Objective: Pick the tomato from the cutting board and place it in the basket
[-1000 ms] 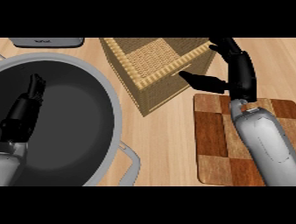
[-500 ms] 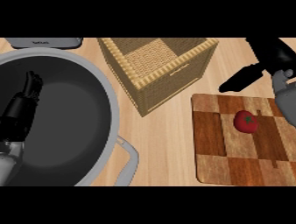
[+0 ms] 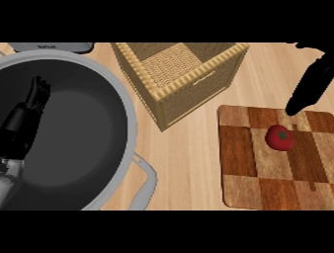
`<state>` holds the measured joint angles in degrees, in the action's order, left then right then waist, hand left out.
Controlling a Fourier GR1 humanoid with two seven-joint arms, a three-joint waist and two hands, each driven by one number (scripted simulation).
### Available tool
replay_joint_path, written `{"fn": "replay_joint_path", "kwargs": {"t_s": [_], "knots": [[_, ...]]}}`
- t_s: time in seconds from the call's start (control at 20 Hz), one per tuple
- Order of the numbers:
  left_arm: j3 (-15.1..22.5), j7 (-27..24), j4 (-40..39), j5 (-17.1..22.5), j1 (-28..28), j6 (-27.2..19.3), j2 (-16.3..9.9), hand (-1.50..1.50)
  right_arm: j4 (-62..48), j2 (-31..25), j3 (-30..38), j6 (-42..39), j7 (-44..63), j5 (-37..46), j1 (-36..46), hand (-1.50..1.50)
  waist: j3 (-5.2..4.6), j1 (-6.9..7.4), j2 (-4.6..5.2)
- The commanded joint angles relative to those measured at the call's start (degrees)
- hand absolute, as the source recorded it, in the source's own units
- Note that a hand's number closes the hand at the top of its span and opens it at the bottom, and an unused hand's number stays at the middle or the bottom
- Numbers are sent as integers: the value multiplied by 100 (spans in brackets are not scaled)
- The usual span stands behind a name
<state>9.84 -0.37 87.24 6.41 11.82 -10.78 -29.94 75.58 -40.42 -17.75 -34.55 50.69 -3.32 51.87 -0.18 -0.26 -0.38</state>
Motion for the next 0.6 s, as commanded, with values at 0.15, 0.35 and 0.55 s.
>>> {"fn": "replay_joint_path", "kwargs": {"t_s": [0.15,0.35,0.55], "knots": [[-160,-41,97,61,64,302,-40,0,150,-299,129,-845,807,-550,-148,-150,12,1,11],[-240,-145,-216,23,227,400,45,0,14,-403,217,-936,315,-360,-375,-150,13,0,36],[-216,-229,-180,-164,71,371,202,0,-121,-90,-83,-905,178,35,-605,-150,13,40,44]]}}
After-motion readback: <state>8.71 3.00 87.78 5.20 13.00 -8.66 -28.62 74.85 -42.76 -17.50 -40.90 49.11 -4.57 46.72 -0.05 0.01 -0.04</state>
